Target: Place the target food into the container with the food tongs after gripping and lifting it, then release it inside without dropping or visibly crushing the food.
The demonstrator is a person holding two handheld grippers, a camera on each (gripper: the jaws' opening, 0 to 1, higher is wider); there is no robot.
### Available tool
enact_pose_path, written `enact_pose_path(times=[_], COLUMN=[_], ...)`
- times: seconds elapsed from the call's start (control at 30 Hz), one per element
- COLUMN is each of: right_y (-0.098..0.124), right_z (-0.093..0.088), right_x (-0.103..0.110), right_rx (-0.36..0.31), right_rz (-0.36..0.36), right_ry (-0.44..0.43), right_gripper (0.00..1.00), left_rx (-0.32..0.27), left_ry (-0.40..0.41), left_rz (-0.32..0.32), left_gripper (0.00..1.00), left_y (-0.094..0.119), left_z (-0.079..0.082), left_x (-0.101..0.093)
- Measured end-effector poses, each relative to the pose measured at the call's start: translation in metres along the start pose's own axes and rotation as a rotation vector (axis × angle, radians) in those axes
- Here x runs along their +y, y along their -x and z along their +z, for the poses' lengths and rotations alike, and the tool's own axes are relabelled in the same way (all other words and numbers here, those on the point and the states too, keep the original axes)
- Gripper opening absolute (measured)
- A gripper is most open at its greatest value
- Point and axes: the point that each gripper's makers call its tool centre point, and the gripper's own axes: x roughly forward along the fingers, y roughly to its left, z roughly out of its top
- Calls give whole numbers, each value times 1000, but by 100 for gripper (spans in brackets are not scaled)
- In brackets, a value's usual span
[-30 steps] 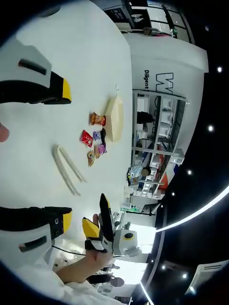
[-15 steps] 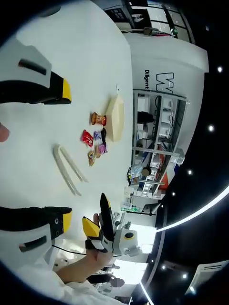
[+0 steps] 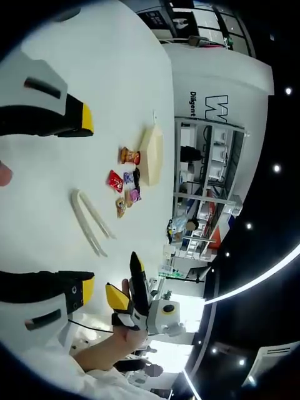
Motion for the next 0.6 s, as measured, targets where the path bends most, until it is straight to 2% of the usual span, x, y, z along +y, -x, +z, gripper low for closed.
enact_pose_path(times=[0.6], right_y=[1], right_z=[-2], right_x=[1], right_rx=[5], right_rz=[4], right_ry=[10], right_gripper=[73], left_rx=[5], left_ry=[-1], left_rz=[-2], left_gripper=[87], left_y=[0], left_z=[-2], left_x=[-1])
